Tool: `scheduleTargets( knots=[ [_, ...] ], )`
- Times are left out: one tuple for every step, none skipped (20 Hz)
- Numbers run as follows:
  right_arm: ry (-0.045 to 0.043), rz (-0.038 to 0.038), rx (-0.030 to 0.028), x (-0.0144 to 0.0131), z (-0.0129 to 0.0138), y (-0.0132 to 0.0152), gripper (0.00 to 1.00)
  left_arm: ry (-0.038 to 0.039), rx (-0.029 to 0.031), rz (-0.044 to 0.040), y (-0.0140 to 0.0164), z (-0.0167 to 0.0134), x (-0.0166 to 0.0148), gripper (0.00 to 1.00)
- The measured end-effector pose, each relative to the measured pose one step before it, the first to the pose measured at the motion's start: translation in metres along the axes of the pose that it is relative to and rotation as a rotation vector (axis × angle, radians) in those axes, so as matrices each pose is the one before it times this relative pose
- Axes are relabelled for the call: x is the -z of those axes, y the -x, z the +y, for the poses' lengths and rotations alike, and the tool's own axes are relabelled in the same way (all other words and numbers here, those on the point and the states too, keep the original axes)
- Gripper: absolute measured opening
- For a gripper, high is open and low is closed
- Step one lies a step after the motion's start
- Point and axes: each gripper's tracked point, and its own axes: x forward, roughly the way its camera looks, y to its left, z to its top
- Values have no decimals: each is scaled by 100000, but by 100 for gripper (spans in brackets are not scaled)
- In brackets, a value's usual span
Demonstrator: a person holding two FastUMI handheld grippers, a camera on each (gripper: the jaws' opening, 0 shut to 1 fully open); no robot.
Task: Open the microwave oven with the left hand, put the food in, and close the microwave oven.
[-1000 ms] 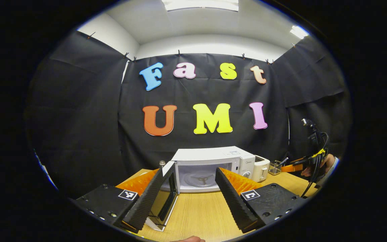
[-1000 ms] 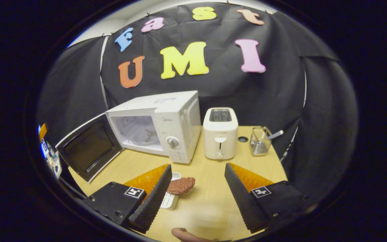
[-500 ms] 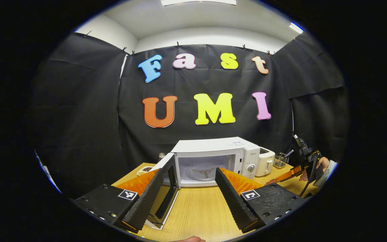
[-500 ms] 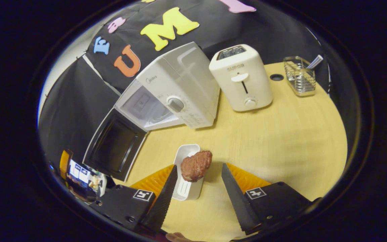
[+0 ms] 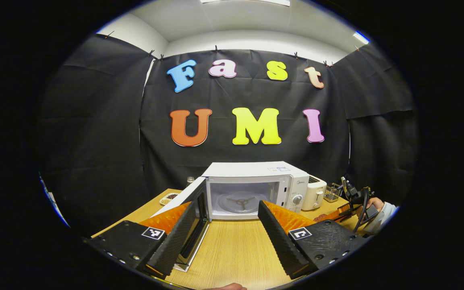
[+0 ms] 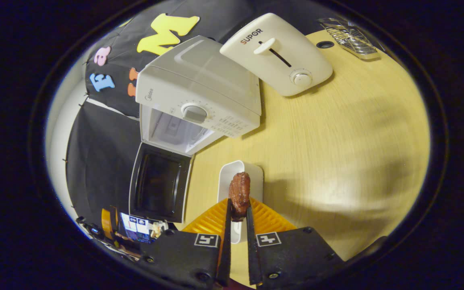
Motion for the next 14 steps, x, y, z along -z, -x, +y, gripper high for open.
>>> scheduleTargets(
  knots=[
    [595,-459,135,133,133,340,18,-331,-50,-124,182,111,38,96],
    [712,-238,976,84,2,203,15,-490,-105,-324,168,181,4,96],
    [394,-1053,1309,135,119,359,15,-369,-248,-431,309,162,-127,96],
    [1251,-923,1433,77,220,176,14,-80,-254,-511,204,279,-74,96],
    [1648,-1488,1448,117,189,435,15,182,-17,-362,152,172,28,96],
    [1271,-1468,798,42,224,260,14,303,-12,-40,298,154,18,96],
    [875,-1813,-74,151,515,389,14,38,200,-314,253,-20,-117,96],
    [657,-1229,-124,191,532,192,14,-333,475,-801,332,29,-94,96],
    [365,-1754,-163,167,542,344,14,-275,324,-748,228,150,-87,96],
    [948,-1921,237,129,554,54,14,-186,397,-704,397,94,-236,96],
    [1035,-2023,624,173,567,105,14,-162,716,-603,256,166,6,96],
    [1125,-2481,562,69,593,34,14,146,341,-664,350,214,-136,96],
    [1757,-2829,471,98,742,-5,14,326,354,-435,319,164,-98,96],
    [1740,-3556,128,50,810,-86,14,628,386,-463,371,216,-52,96]
  ],
)
